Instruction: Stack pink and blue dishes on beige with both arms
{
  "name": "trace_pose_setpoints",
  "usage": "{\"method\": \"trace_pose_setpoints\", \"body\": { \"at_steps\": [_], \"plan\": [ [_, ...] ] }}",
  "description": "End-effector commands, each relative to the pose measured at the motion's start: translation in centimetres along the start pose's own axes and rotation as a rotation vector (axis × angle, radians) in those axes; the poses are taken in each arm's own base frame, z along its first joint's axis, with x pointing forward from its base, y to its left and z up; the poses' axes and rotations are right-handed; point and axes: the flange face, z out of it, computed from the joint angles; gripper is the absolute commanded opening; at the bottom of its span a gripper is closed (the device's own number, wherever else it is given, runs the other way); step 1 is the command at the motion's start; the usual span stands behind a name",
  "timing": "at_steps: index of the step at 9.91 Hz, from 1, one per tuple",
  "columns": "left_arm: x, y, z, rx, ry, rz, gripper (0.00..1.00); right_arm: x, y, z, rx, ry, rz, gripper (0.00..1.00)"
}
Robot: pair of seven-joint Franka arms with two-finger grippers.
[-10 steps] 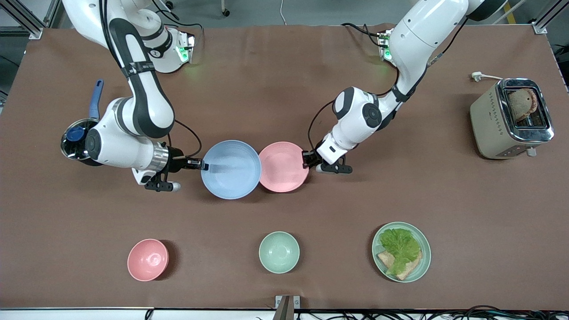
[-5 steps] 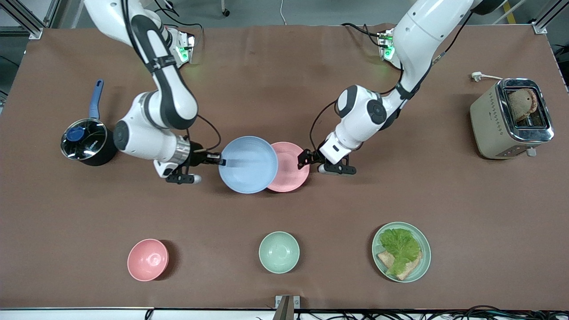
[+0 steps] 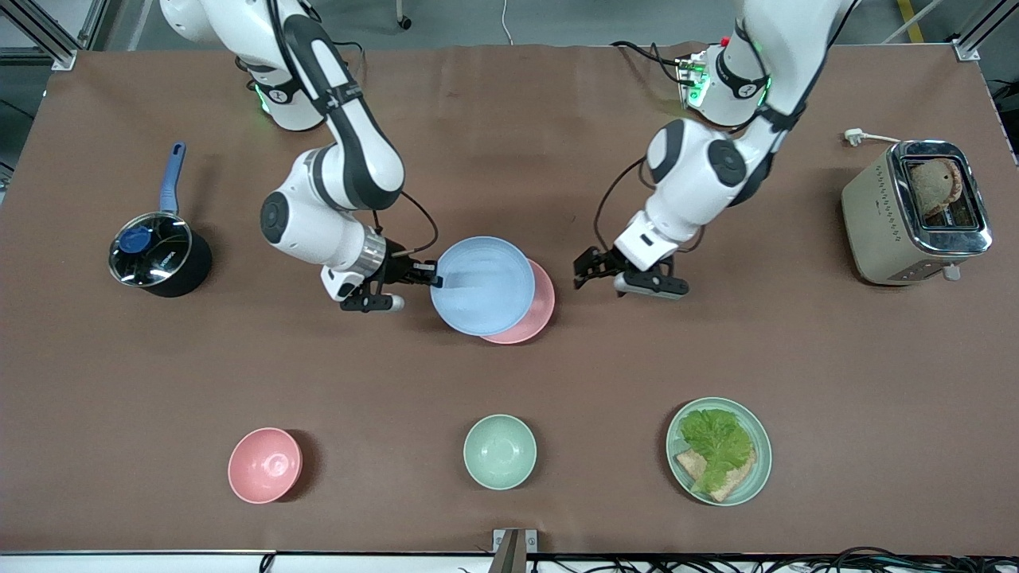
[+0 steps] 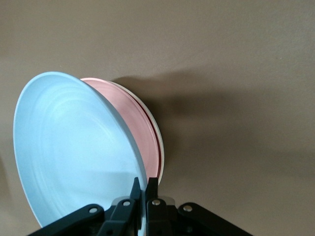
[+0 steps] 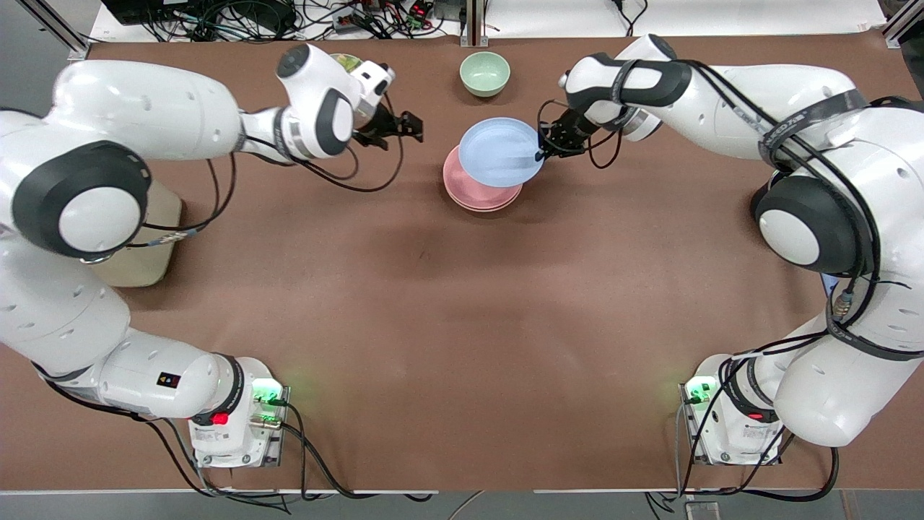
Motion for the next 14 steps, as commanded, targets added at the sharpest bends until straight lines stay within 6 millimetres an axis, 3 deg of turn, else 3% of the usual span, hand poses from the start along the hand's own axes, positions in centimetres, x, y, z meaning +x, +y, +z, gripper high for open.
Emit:
{"method": "trace_pose_setpoints", "body": {
  "at_steps": [1,2,4,6,10,11,12,14],
  "plan": [
    [0.0,-3.3,-3.8,0.073,-0.061,0.052,1.0,-0.7,-0.2,2.0,0.018,0.023,0.051,0.0],
    [0.8,-4.5,-6.2,0.126,-0.071,0.087,1.0,-0.7,-0.7,2.7,0.032,0.025,0.063,0.0],
    [4.9,-7.6,-13.0,0.166,-0.101,0.021,1.0,-0.3,-0.5,3.6,0.018,0.032,0.061,0.01],
    [8.3,-8.4,-19.7,0.274,-0.137,0.033,1.0,-0.7,-0.9,4.4,0.006,0.046,0.052,0.01],
    [11.4,-8.1,-31.2,0.382,-0.079,0.02,1.0,-0.7,-2.0,5.8,0.031,0.047,0.068,0.06],
    [11.5,-7.2,-33.9,0.381,-0.071,0.019,1.0,-0.6,-1.7,5.7,0.031,0.045,0.064,0.13],
    [10.9,-6.4,-36.3,0.384,-0.083,0.012,1.0,-0.3,-1.4,5.5,0.031,0.046,0.065,0.35],
    [7.6,-5.4,-40.1,0.394,-0.121,-0.001,1.0,0.4,-0.5,4.6,0.031,0.049,0.06,0.59]
  ]
}}
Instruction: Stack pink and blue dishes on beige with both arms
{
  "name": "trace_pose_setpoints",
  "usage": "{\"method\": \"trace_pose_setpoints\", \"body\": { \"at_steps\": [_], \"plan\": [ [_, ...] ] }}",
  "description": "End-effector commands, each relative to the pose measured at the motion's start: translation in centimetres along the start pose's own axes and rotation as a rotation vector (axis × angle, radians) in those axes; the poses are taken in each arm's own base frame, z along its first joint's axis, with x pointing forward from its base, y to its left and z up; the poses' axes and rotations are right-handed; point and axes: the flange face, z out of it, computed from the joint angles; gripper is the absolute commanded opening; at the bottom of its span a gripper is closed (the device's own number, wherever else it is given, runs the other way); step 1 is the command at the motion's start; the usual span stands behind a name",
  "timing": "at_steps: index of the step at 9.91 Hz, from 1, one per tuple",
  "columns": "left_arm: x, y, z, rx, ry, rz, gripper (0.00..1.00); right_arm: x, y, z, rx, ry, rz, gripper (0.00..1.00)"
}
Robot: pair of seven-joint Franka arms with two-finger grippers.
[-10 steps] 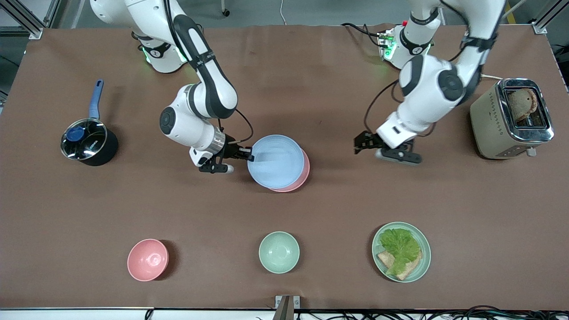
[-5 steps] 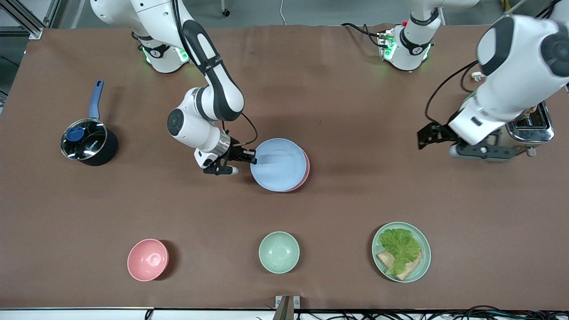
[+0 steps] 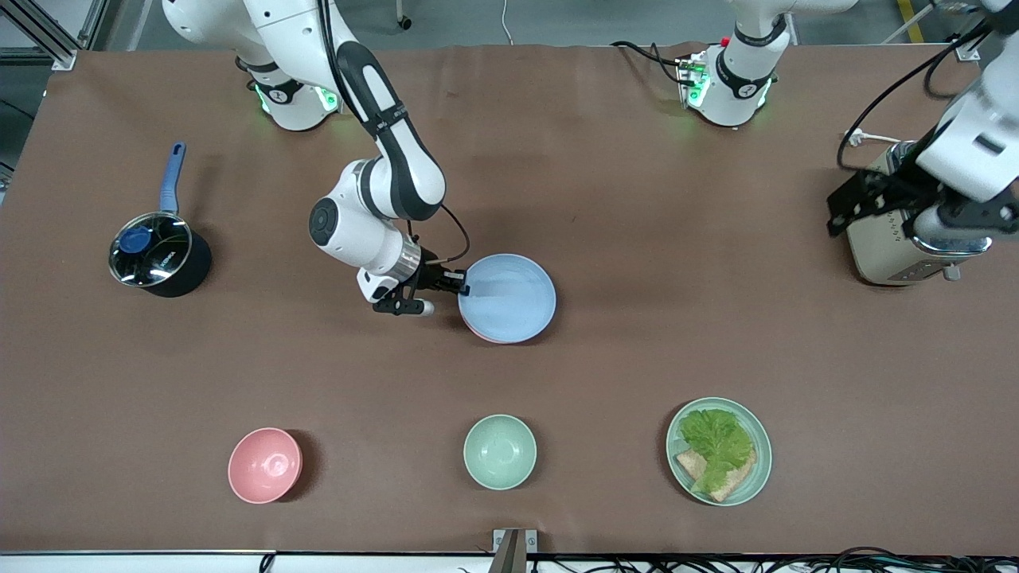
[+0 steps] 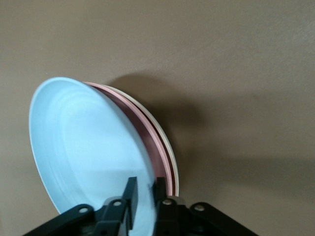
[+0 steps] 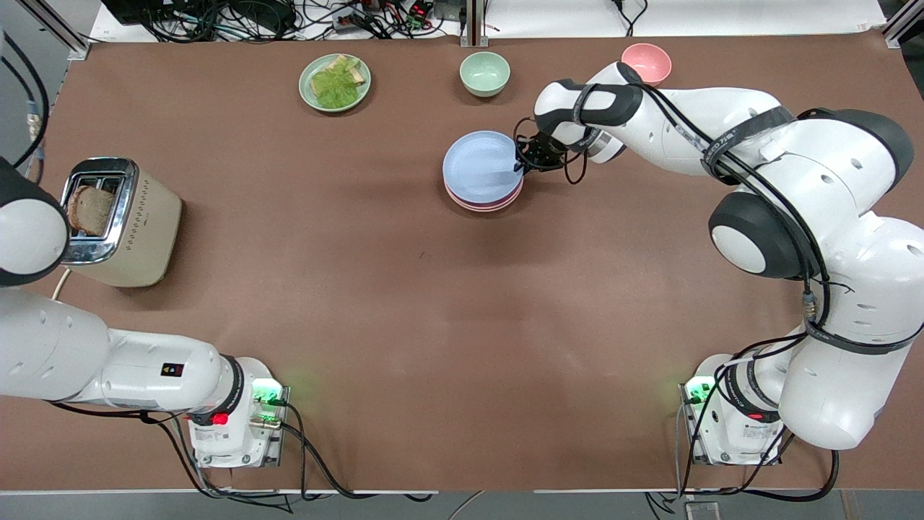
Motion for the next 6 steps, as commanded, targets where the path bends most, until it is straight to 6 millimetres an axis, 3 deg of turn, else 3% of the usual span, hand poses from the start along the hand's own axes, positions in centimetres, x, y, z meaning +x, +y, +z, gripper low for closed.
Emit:
{"method": "trace_pose_setpoints", "body": {
  "at_steps": [1,2,3,6],
  "plan": [
    [-3.0,-0.3,-1.6,0.031,-0.057,0.0,1.0,1.1,0.5,-1.8,0.039,-0.019,0.015,0.77],
    [-3.2,-0.4,-2.1,0.031,-0.053,-0.003,1.0,2.7,1.2,-4.6,0.049,-0.014,0.022,0.94],
    [-3.1,-0.4,-2.8,0.032,-0.037,-0.005,1.0,4.1,2.3,-7.1,0.016,-0.029,-0.007,1.0],
    [-3.2,-0.5,-5.2,0.034,-0.018,-0.007,1.0,8.3,6.3,-16.7,-0.1,0.011,-0.066,1.0]
  ]
}}
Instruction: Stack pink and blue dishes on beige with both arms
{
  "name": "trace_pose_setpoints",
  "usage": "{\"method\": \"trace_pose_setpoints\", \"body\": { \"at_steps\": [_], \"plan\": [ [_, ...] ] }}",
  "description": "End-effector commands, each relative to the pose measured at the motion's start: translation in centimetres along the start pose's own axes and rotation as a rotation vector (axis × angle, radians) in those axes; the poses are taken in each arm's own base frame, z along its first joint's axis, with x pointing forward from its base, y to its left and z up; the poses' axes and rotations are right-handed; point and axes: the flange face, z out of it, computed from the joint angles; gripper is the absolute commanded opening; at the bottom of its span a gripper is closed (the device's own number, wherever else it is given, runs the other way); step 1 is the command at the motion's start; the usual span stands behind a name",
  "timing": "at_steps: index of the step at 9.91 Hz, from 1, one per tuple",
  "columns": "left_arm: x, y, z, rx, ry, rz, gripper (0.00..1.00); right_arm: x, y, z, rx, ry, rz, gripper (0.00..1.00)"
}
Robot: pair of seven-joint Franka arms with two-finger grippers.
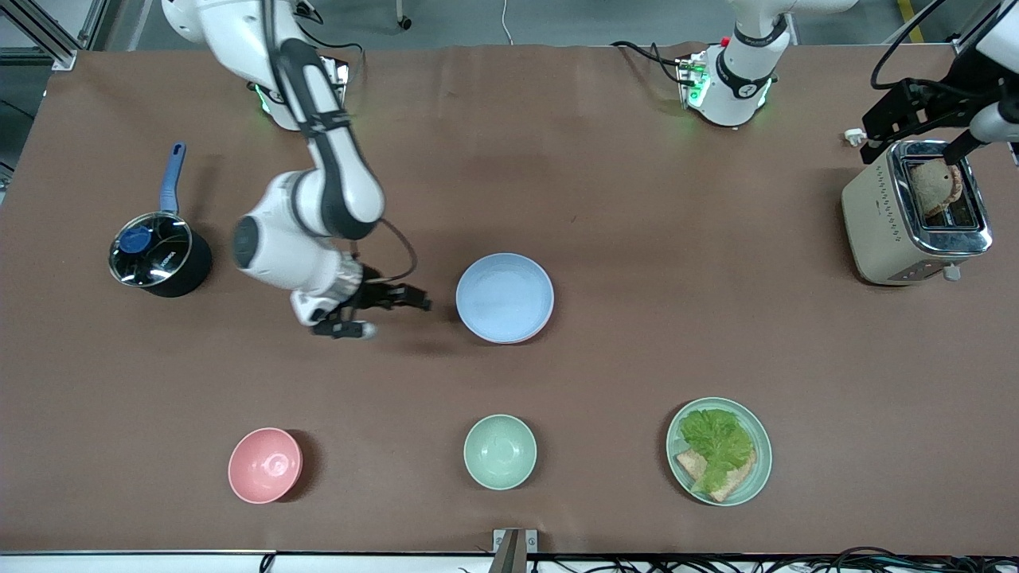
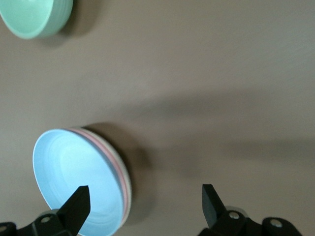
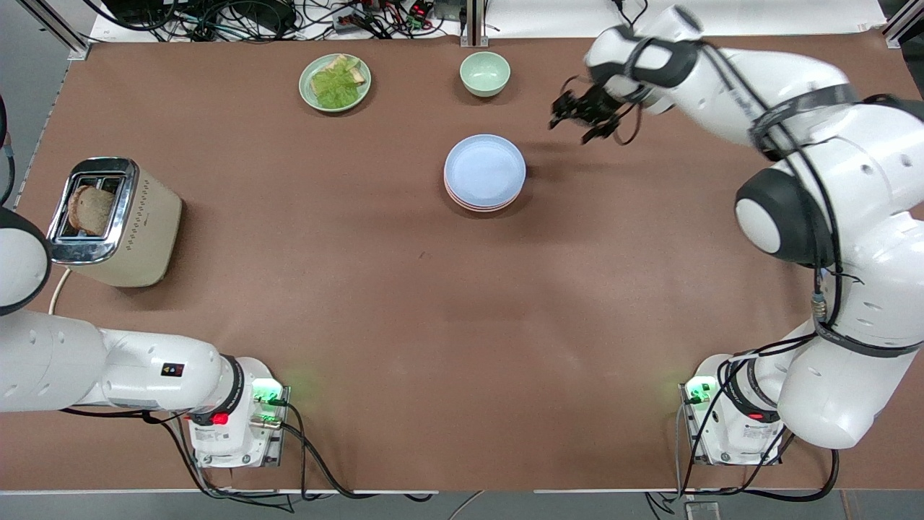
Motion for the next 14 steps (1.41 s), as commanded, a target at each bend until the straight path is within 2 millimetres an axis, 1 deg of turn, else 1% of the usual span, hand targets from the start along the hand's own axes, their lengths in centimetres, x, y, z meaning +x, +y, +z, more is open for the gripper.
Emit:
{"method": "trace_pose_setpoints", "body": {
  "at_steps": [1,2,3,4,5,6,7,8,10,11,12,13,14],
  "plan": [
    [0.2,0.0,0.5,0.019,-0.056,-0.001,1.0,1.4,2.1,-6.8,-0.049,0.026,-0.019,1.0],
    [0.3,-1.0,0.6,0.016,-0.058,-0.016,1.0,2.9,2.2,-11.1,-0.1,0.026,0.016,1.0],
    [1.1,-0.7,0.9,0.014,-0.058,-0.016,1.0,3.8,1.5,-15.1,-0.19,0.024,0.037,1.0],
    [1.3,-1.2,0.3,0.017,-0.049,-0.027,1.0,4.4,0.2,-19.9,-0.274,0.034,0.054,1.0],
    [1.2,-1.2,0.5,0.019,-0.053,-0.023,1.0,5.2,0.5,-24.1,-0.309,0.054,0.077,1.0],
    [1.0,-1.2,0.8,0.02,-0.067,-0.034,1.0,5.4,1.4,-27.5,-0.331,0.049,0.089,1.0],
    [0.9,-1.1,1.0,0.022,-0.079,-0.035,1.0,4.9,2.5,-30.6,-0.348,0.01,0.117,1.0],
    [0.9,-1.0,0.9,0.016,-0.078,-0.034,1.0,4.2,3.6,-34.4,-0.347,0.002,0.134,1.0],
    [1.0,-0.7,1.3,0.013,-0.083,-0.029,1.0,2.5,4.7,-39.7,-0.343,-0.016,0.132,1.0],
    [1.1,-0.6,1.5,0.011,-0.085,-0.021,1.0,1.8,5.2,-41.5,-0.344,-0.011,0.124,1.0],
    [1.2,-0.8,1.7,0.009,-0.077,-0.013,1.0,0.5,5.4,-43.5,-0.339,0.011,0.107,1.0],
    [1.3,-0.4,1.8,-0.025,-0.078,-0.007,1.0,-0.4,5.9,-44.4,-0.349,0.014,0.096,1.0],
    [1.4,-0.3,2.6,-0.032,-0.089,-0.004,1.0,-1.1,7.0,-44.6,-0.371,0.007,0.107,1.0]
  ]
}}
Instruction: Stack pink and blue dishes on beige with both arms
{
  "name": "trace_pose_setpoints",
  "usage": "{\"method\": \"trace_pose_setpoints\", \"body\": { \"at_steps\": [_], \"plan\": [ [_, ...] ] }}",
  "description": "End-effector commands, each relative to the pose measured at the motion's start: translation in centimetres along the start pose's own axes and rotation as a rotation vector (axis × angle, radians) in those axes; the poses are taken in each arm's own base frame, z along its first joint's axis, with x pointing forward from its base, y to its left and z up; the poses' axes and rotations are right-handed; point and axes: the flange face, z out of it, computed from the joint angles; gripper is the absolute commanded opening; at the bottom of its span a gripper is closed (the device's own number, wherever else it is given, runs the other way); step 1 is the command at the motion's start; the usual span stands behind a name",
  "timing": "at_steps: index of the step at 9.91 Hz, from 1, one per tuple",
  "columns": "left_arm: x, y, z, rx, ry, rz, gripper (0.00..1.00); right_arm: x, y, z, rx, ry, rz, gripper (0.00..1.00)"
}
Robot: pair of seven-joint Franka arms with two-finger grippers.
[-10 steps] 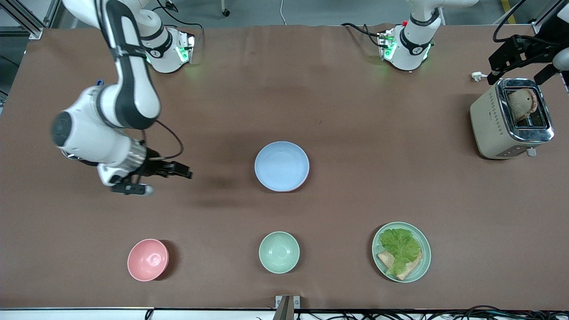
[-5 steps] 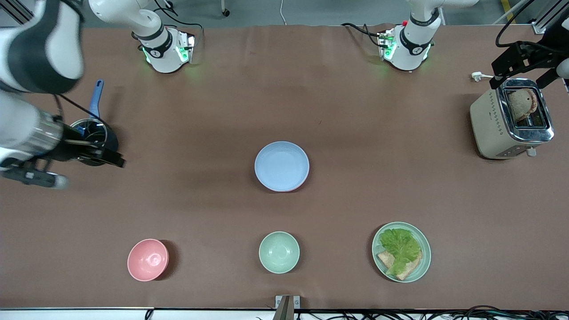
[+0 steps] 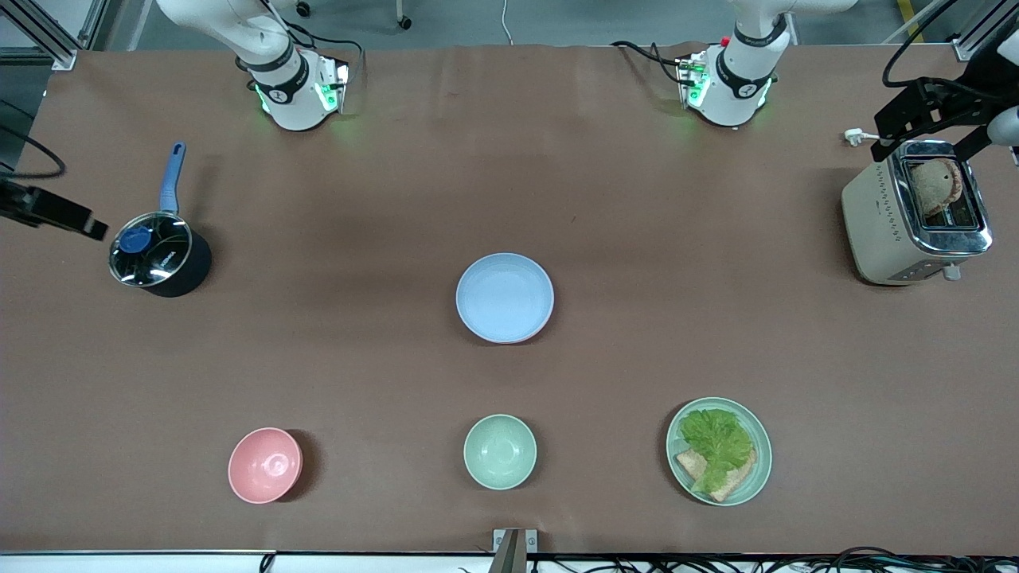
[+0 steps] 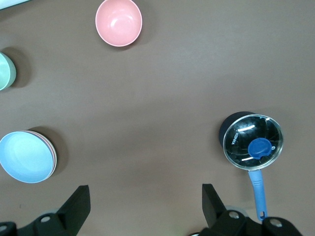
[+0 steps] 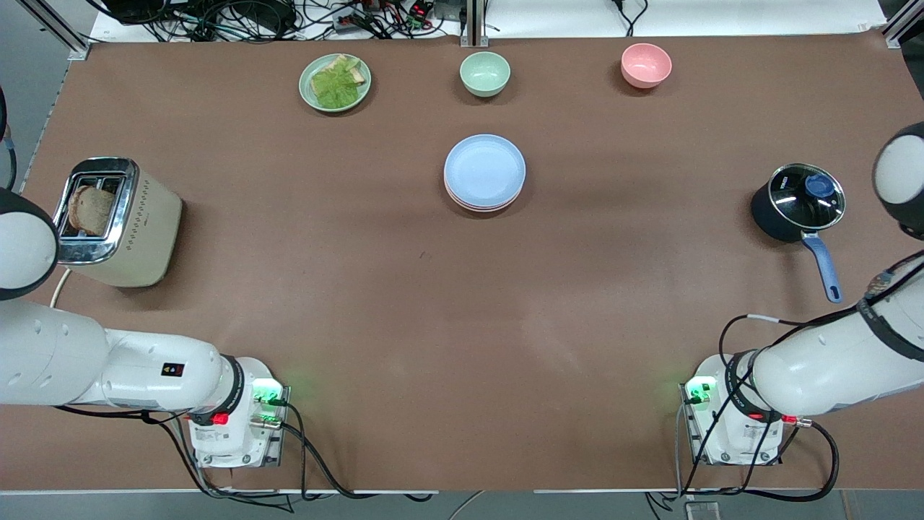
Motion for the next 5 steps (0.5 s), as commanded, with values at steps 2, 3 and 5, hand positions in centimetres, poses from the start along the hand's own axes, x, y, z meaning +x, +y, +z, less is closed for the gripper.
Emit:
{"method": "trace_pose_setpoints", "body": {
  "at_steps": [2,3,5],
  "plan": [
    [0.6,0.4,2.2,-0.021,-0.027,0.017,1.0,-2.6,3.2,1.9,-0.039,-0.019,0.048,1.0],
    [0.7,0.3,2.3,-0.019,-0.029,0.016,1.0,-3.7,3.7,3.0,-0.04,-0.002,0.054,1.0],
    [0.7,-0.1,2.2,-0.008,-0.03,0.011,1.0,-4.4,3.8,3.0,-0.057,0.02,0.053,1.0]
  ]
}}
